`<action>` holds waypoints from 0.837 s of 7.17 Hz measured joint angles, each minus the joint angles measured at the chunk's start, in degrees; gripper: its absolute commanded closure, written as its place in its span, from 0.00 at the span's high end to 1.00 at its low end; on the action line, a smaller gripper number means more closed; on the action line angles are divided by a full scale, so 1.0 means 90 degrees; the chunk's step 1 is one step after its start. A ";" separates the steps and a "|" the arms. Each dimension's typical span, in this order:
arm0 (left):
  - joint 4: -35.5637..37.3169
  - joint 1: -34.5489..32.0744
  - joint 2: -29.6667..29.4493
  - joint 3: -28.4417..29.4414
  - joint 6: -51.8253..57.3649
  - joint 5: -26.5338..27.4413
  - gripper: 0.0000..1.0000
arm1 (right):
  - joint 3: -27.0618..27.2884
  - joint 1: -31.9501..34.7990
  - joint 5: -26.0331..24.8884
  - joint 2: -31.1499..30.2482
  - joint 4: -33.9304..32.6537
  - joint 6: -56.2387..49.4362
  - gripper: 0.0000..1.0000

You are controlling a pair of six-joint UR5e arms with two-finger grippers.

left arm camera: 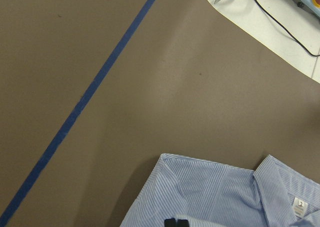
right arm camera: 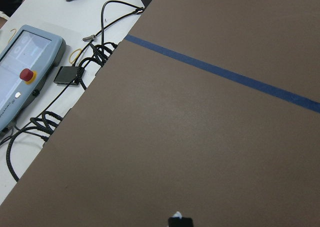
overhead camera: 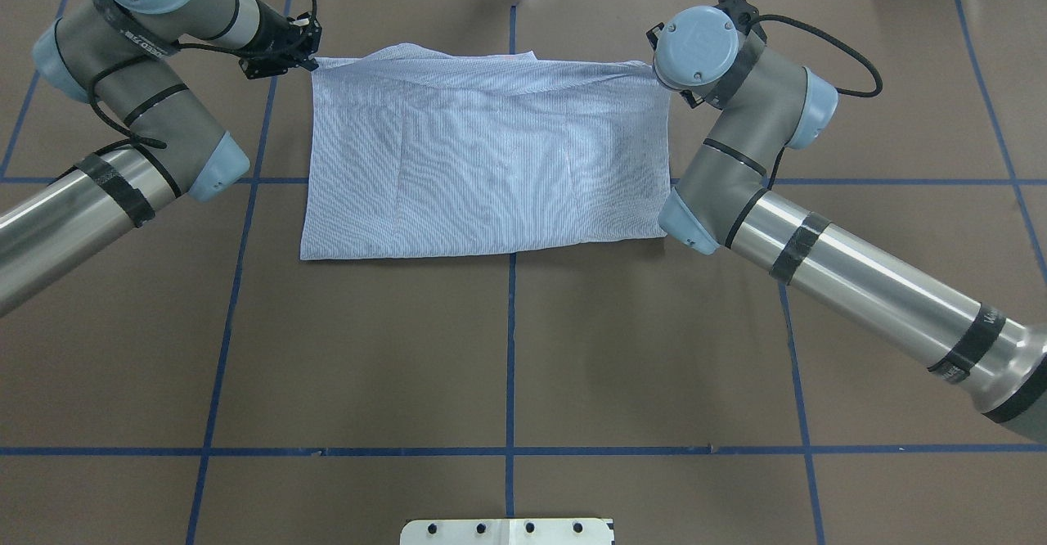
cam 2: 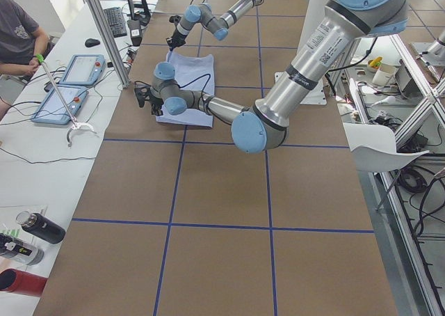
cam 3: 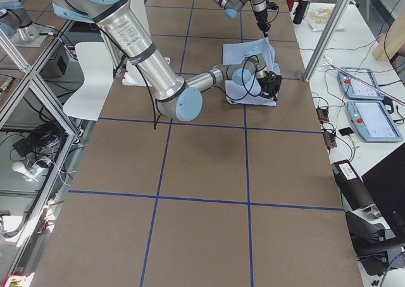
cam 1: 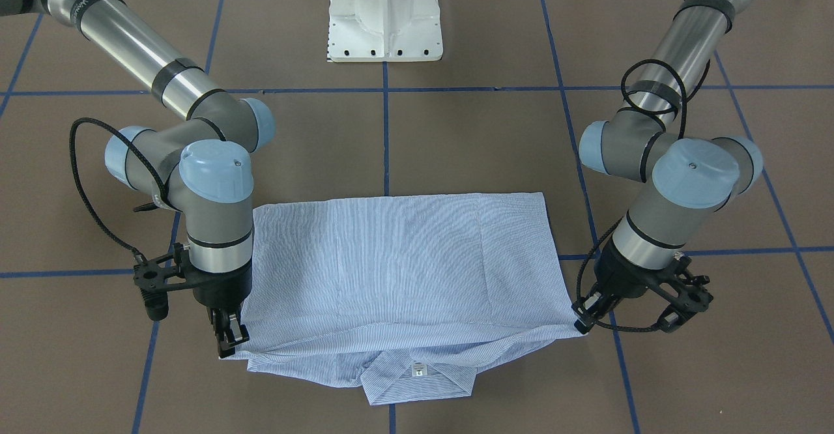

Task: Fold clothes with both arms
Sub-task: 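Lower the hem onto the collar and open both grippers, then move the right gripper to the folded shirt's side edge and grasp it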

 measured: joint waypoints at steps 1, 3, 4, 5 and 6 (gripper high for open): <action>-0.0028 0.0005 -0.0006 0.0038 0.0087 0.0001 0.47 | -0.0074 -0.0021 0.0026 0.0036 0.0024 -0.0011 0.53; -0.0195 -0.0037 0.0003 0.0045 0.0203 -0.0003 0.47 | -0.0018 -0.0029 0.0097 0.0076 0.0037 0.0014 0.56; -0.0352 -0.0131 0.0030 0.0001 0.0224 -0.0024 0.47 | 0.0395 -0.0098 0.0219 -0.0106 0.0016 0.0059 0.57; -0.0443 -0.0232 0.0122 -0.0126 0.0245 -0.0047 0.47 | 0.1244 -0.0303 0.0360 -0.0624 -0.0035 0.0166 0.58; -0.0471 -0.0285 0.0262 -0.0328 0.0295 -0.0047 0.47 | 0.2191 -0.0581 0.0415 -0.1292 -0.0080 0.0325 0.58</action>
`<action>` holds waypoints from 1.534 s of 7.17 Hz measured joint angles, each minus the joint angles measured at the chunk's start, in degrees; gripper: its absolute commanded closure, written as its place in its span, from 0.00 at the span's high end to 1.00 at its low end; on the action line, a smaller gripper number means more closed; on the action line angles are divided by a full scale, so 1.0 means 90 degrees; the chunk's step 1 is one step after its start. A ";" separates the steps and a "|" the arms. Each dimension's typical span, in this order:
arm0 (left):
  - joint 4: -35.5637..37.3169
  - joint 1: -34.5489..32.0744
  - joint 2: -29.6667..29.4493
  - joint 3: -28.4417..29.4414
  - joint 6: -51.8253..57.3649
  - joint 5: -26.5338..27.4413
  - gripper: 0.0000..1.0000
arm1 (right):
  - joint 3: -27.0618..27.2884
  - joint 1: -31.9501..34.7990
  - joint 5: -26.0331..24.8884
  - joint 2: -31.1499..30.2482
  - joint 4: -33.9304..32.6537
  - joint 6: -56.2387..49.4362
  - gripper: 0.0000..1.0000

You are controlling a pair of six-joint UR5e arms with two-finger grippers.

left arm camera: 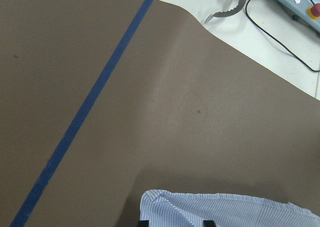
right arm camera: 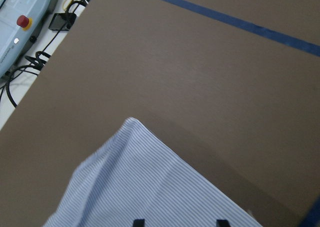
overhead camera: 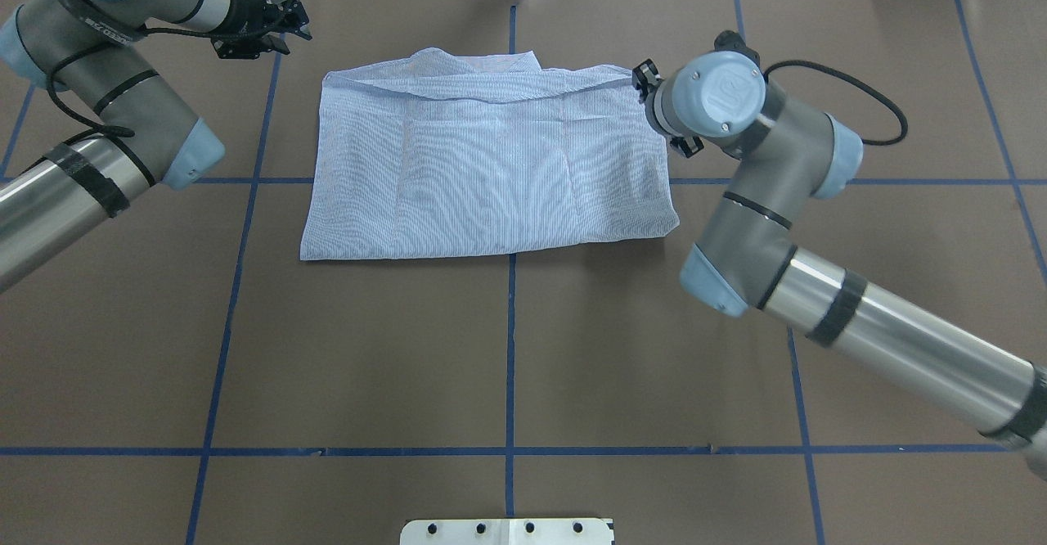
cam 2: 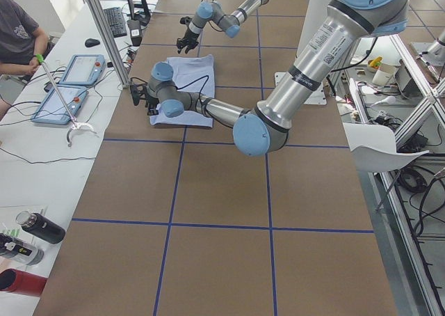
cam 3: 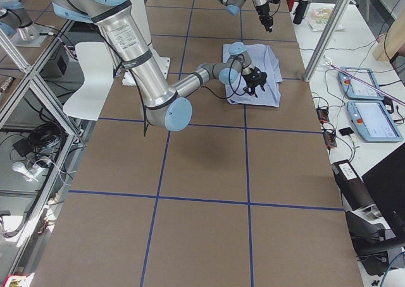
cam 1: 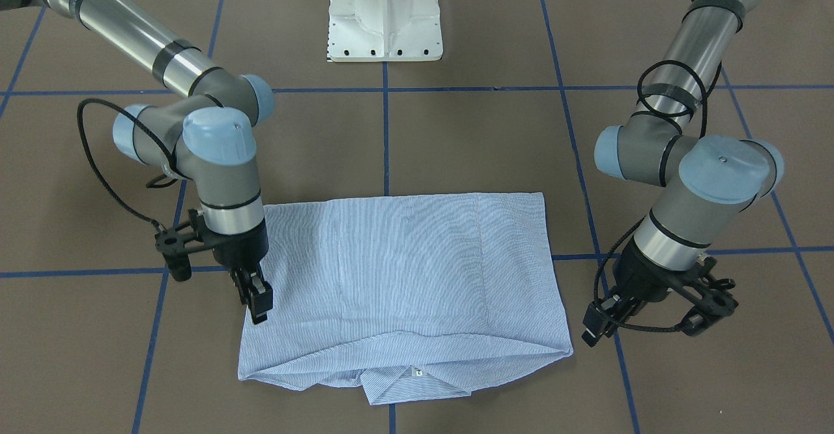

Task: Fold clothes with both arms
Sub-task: 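Move the right gripper to the folded shirt's side edge and grasp it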

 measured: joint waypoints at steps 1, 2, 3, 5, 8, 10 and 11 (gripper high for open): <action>-0.0008 -0.0029 0.0126 -0.0196 0.0067 0.0013 0.47 | 0.0775 -0.0311 0.0001 -0.0617 -0.0027 0.0144 0.58; -0.0019 -0.0047 0.0210 -0.0316 0.0105 0.0026 0.47 | 0.1213 -0.0570 -0.0023 -0.1053 -0.0038 0.0219 0.58; -0.0029 -0.0058 0.0248 -0.0372 0.0130 0.0035 0.47 | 0.1378 -0.0717 -0.0042 -0.1274 -0.0042 0.0246 0.58; -0.0038 -0.0097 0.0352 -0.0459 0.0210 0.0047 0.47 | 0.1470 -0.0814 -0.0049 -0.1407 -0.0046 0.0252 0.61; -0.0046 -0.0110 0.0427 -0.0493 0.0298 0.0048 0.47 | 0.1495 -0.0902 -0.0053 -0.1390 -0.0261 0.0253 0.00; -0.0046 -0.0115 0.0437 -0.0508 0.0302 0.0049 0.47 | 0.1709 -0.0942 -0.0024 -0.1337 -0.0659 0.0251 0.00; -0.0046 -0.0115 0.0440 -0.0510 0.0302 0.0048 0.47 | 0.1786 -0.0948 0.0006 -0.1331 -0.0742 0.0245 0.00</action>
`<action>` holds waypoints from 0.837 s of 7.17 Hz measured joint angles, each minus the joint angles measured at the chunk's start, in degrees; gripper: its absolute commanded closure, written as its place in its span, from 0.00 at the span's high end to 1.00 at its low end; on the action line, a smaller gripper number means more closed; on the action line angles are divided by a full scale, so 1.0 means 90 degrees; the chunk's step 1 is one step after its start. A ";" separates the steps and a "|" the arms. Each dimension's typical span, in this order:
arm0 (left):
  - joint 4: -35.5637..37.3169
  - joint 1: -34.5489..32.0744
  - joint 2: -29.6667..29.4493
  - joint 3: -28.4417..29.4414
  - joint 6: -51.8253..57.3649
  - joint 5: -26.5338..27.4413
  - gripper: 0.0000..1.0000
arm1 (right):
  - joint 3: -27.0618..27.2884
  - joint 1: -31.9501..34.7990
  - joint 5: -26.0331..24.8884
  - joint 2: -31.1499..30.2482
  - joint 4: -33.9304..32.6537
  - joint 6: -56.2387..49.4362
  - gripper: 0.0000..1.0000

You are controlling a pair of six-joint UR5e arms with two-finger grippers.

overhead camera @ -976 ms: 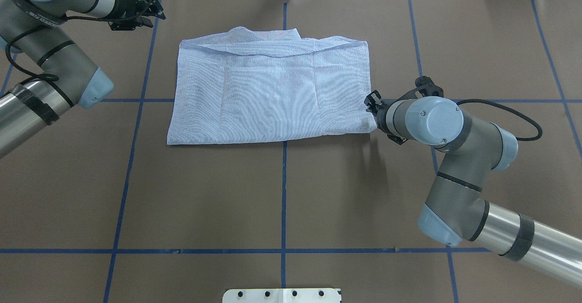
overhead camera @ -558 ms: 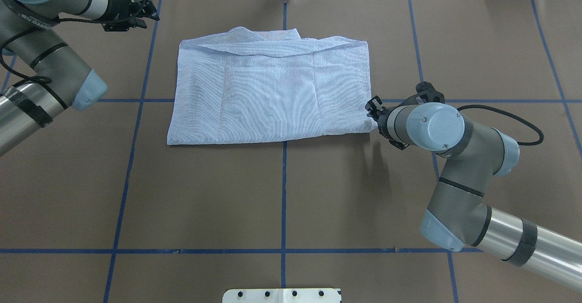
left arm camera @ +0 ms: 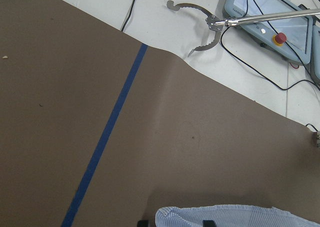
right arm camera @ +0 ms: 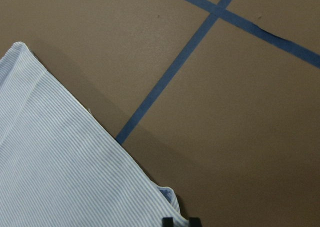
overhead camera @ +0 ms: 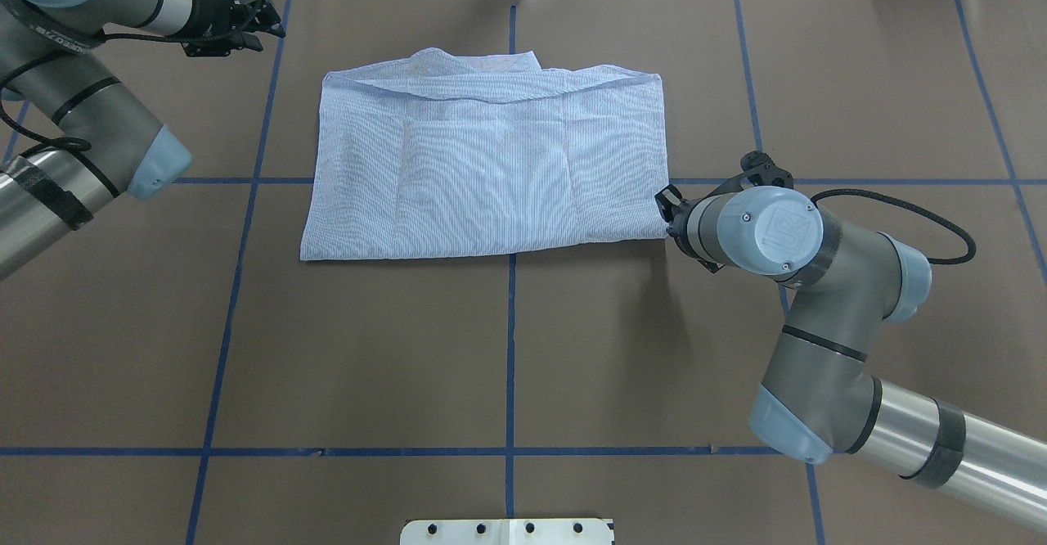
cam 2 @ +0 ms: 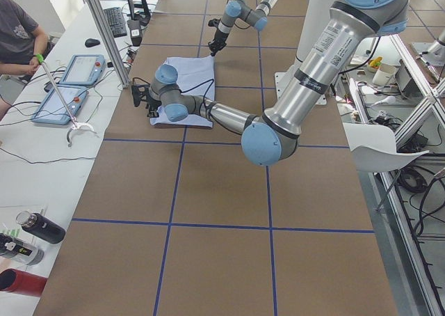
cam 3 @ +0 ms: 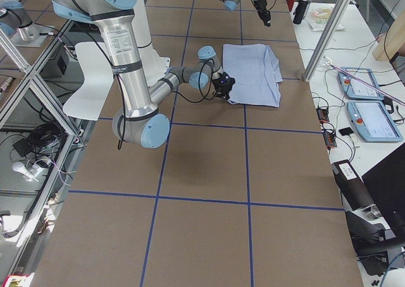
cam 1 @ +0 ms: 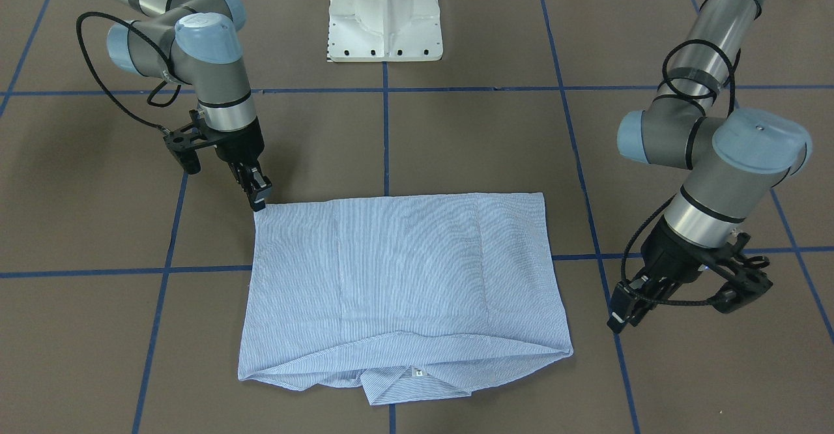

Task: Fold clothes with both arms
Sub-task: 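Move the right gripper to the folded shirt's side edge and grasp it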

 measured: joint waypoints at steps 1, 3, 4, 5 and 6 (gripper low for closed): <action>-0.0002 -0.0004 0.0004 -0.0001 0.0002 0.0000 0.47 | 0.0031 -0.0003 0.0042 0.0008 -0.0030 -0.0003 0.00; -0.0038 -0.0007 0.0043 -0.0014 0.0002 0.0000 0.47 | 0.0056 -0.0001 0.0163 0.0017 -0.0039 0.0002 0.39; -0.0104 -0.0004 0.0099 -0.0023 0.0001 0.0000 0.47 | 0.0081 0.0053 0.0167 0.0026 -0.0003 0.0066 0.61; -0.0149 -0.0002 0.0136 -0.0027 0.0000 0.0003 0.47 | 0.0084 0.0160 0.0178 0.0025 0.0099 0.0246 0.67; -0.0167 -0.0001 0.0151 -0.0030 0.0000 0.0006 0.47 | 0.0071 0.0236 0.0201 0.0022 0.0207 0.0527 0.70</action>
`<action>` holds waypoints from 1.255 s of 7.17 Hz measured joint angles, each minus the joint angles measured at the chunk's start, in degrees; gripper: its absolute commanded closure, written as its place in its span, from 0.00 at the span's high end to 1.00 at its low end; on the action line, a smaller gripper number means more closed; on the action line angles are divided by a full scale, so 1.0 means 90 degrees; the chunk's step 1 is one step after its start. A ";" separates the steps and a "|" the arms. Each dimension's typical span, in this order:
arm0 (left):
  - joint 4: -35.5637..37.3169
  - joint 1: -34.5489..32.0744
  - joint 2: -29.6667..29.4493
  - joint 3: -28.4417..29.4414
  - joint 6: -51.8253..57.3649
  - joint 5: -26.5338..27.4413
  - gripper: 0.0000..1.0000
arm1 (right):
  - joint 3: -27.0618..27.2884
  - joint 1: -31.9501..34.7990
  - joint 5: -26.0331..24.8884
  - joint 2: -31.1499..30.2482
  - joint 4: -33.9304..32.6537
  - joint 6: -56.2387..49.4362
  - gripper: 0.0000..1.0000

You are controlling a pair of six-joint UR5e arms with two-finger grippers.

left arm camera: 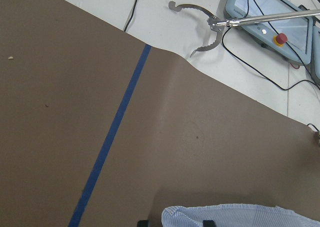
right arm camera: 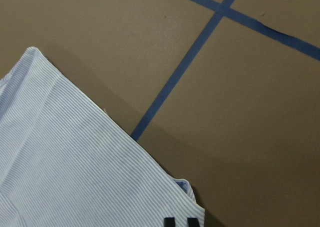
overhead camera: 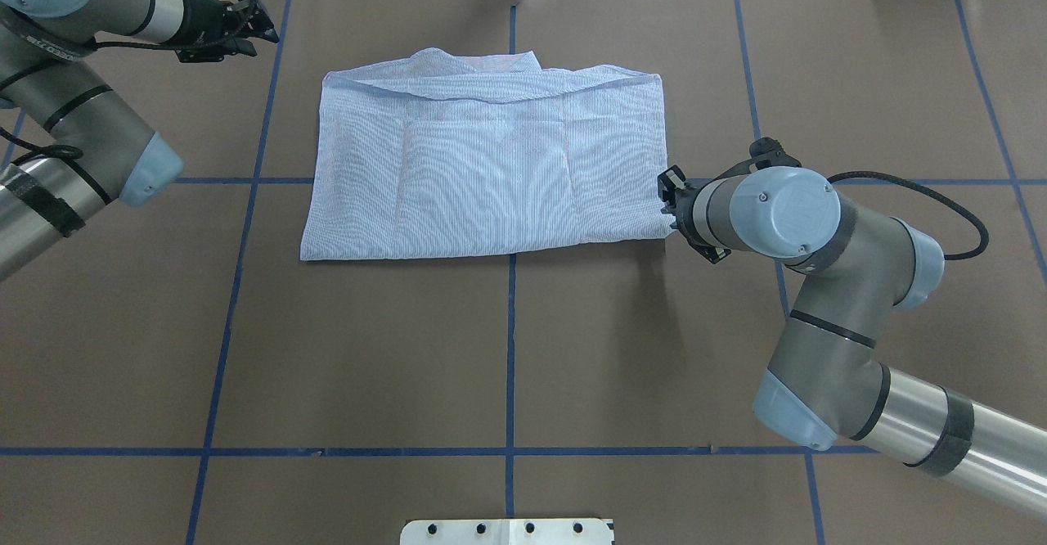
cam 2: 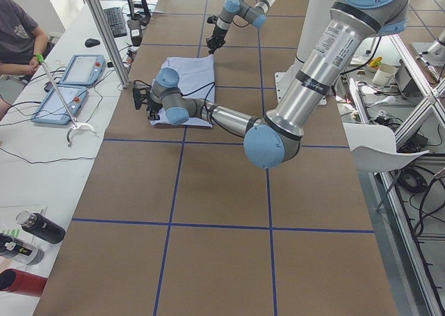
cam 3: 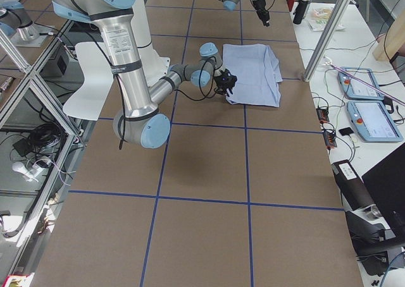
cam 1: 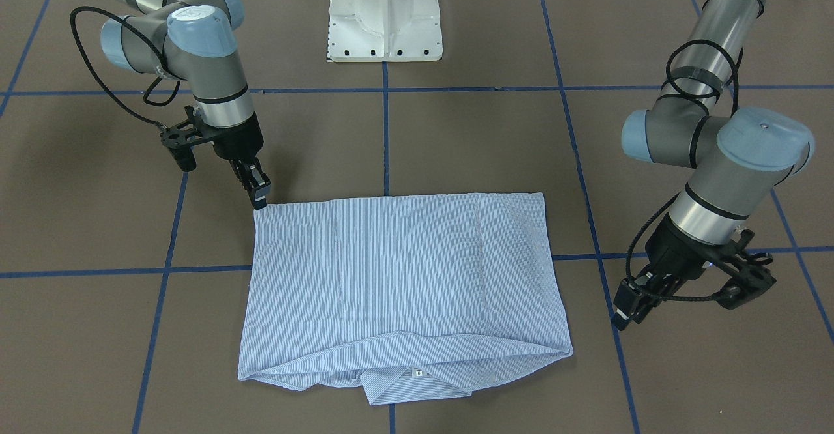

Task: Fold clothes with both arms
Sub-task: 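Move the right gripper to the folded shirt's side edge and grasp it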

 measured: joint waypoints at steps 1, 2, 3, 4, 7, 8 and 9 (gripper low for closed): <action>-0.0006 0.0000 0.0004 -0.0001 0.0000 0.0002 0.47 | -0.0020 0.0036 0.0028 -0.0002 0.0047 0.0312 0.70; -0.0008 0.0000 0.0009 -0.0004 0.0000 0.0003 0.47 | -0.0033 0.0056 0.0112 -0.0009 0.0063 0.0600 0.70; -0.0008 0.0001 0.0013 -0.0008 0.0000 0.0003 0.47 | -0.0061 0.0073 0.0277 -0.0019 0.0068 0.0794 0.68; -0.0009 0.0000 0.0015 -0.0009 -0.0002 0.0047 0.47 | -0.0147 0.0099 0.0494 -0.0017 0.0070 0.0865 0.68; -0.0009 0.0000 0.0032 -0.0040 -0.0010 0.0210 0.47 | -0.0347 0.0224 0.0909 0.0007 0.0071 0.0851 0.65; -0.0009 0.0000 0.0046 -0.0074 -0.0008 0.0221 0.47 | -0.0369 0.0232 0.0929 0.0012 0.0071 0.0845 0.65; -0.0009 0.0000 0.0068 -0.0114 -0.0004 0.0225 0.47 | -0.0412 0.0234 0.0938 0.0035 0.0071 0.0840 0.65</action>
